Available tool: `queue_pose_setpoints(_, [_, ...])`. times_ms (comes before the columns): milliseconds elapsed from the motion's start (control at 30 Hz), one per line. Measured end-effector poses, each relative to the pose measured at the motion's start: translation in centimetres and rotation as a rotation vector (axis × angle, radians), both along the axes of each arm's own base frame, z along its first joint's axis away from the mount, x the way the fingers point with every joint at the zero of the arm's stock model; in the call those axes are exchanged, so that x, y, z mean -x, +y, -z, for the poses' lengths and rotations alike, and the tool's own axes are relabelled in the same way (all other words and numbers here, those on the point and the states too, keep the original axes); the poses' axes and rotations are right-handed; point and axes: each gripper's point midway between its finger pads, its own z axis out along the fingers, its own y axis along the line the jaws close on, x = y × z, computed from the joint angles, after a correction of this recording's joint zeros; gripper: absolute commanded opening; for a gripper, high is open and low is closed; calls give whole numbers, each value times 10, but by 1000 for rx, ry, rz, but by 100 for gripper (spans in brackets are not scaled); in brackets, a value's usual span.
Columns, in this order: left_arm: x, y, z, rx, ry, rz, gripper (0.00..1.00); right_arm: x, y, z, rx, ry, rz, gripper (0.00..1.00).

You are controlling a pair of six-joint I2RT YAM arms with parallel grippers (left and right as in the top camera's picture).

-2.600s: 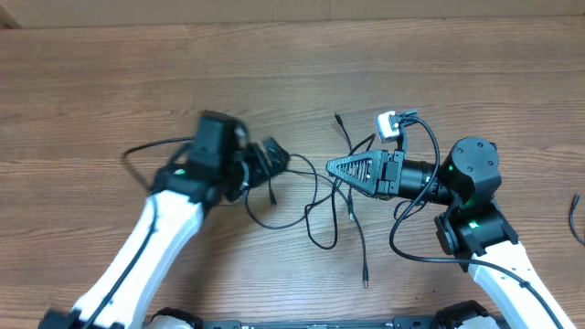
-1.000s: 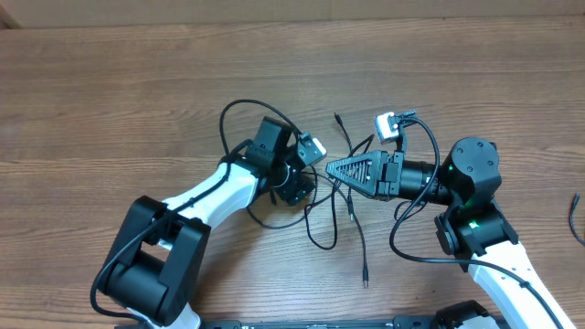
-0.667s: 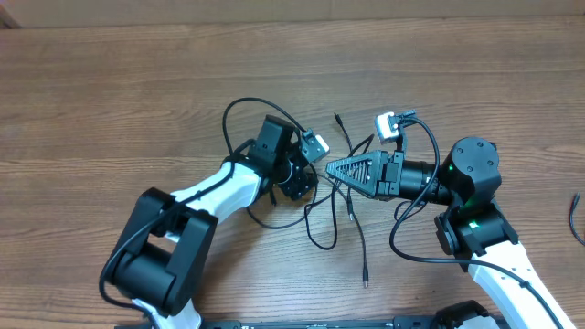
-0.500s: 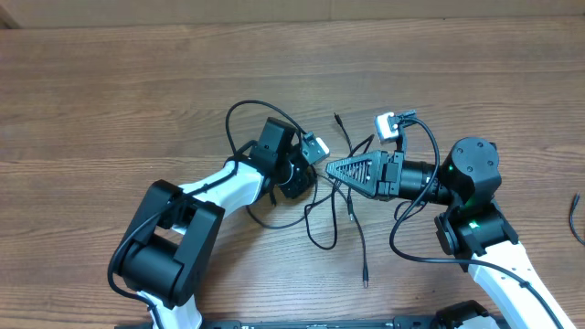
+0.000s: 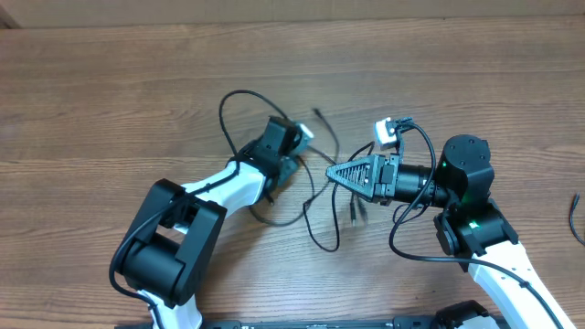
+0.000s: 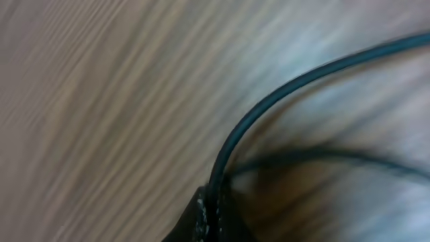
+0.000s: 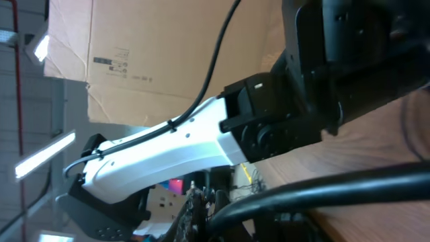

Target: Untangle cables

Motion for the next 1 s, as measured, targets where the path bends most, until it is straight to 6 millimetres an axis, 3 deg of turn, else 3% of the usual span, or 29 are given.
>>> queue_pose_setpoints(133, [10, 46, 1, -91, 31, -196, 4, -10, -4, 2, 31, -82, 49, 4])
queue_pose_setpoints(233, [21, 58, 2, -45, 69, -322, 4, -22, -13, 9, 73, -123, 113, 4])
queue_pose_setpoints(367, [32, 54, 4, 92, 129, -458, 4, -39, -36, 36, 183, -79, 226, 4])
queue_pose_setpoints(433, [37, 49, 4, 171, 160, -528, 4, -42, -55, 60, 276, 11, 296, 4])
queue_pose_setpoints(533, [40, 42, 4, 259, 184, -613, 4, -34, -95, 93, 465, 189, 426, 4])
queue_pose_setpoints(600, [41, 39, 5, 298, 192, -651, 5, -23, -126, 101, 605, 277, 529, 4])
queue_pose_setpoints(667, [41, 37, 4, 327, 197, -676, 4, -12, -160, 93, 735, 318, 644, 4])
queue_pose_setpoints(733, [41, 35, 5, 349, 203, -692, 4, -4, -196, 69, 842, 318, 784, 4])
queue_pose_setpoints(867, [41, 32, 5, 374, 208, -708, 4, 8, -244, 17, 931, 278, 1005, 4])
queue_pose_setpoints(1000, [42, 30, 5, 384, 216, -708, 7, 33, -284, -18, 990, 320, 1213, 4])
